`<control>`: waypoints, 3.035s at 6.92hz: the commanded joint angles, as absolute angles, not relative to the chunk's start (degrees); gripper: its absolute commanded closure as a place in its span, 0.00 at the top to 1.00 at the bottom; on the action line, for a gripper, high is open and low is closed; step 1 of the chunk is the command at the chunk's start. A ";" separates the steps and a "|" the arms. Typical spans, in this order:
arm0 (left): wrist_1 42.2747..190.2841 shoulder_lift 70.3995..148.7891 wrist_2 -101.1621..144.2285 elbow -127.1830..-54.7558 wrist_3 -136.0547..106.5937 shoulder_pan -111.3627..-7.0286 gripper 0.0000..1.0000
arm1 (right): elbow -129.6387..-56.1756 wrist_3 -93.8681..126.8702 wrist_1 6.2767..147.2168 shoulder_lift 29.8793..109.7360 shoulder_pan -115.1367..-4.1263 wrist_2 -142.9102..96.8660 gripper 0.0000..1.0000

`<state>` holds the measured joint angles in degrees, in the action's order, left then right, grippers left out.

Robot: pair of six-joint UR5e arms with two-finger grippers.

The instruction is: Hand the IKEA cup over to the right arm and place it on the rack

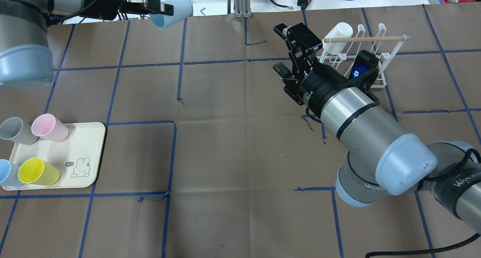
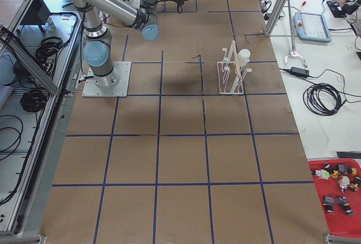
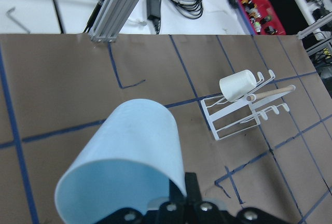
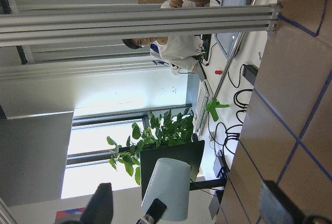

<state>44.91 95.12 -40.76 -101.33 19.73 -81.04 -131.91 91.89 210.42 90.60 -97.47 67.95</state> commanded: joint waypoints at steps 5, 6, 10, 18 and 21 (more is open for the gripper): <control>3.95 93.69 -39.81 -121.99 2.02 -91.58 0.00 | -131.22 93.52 201.05 90.18 -97.91 67.85 1.00; 3.96 93.69 -39.81 -121.99 1.93 -91.84 0.00 | -130.61 93.43 198.92 89.65 -97.91 67.68 1.00; 3.96 92.90 -39.90 -123.31 1.50 -92.64 0.00 | -125.60 93.43 197.84 84.30 -99.30 66.71 0.99; 3.96 92.73 -39.90 -123.31 0.53 -92.64 0.00 | -119.97 93.34 197.93 77.87 -102.22 66.80 0.98; 3.96 92.64 -39.90 -123.22 0.26 -92.64 0.00 | -119.79 92.64 198.02 77.78 -102.30 66.62 0.70</control>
<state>3.95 92.70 -39.90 -123.27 0.36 -92.64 -119.79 93.00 197.95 77.81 -102.24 66.71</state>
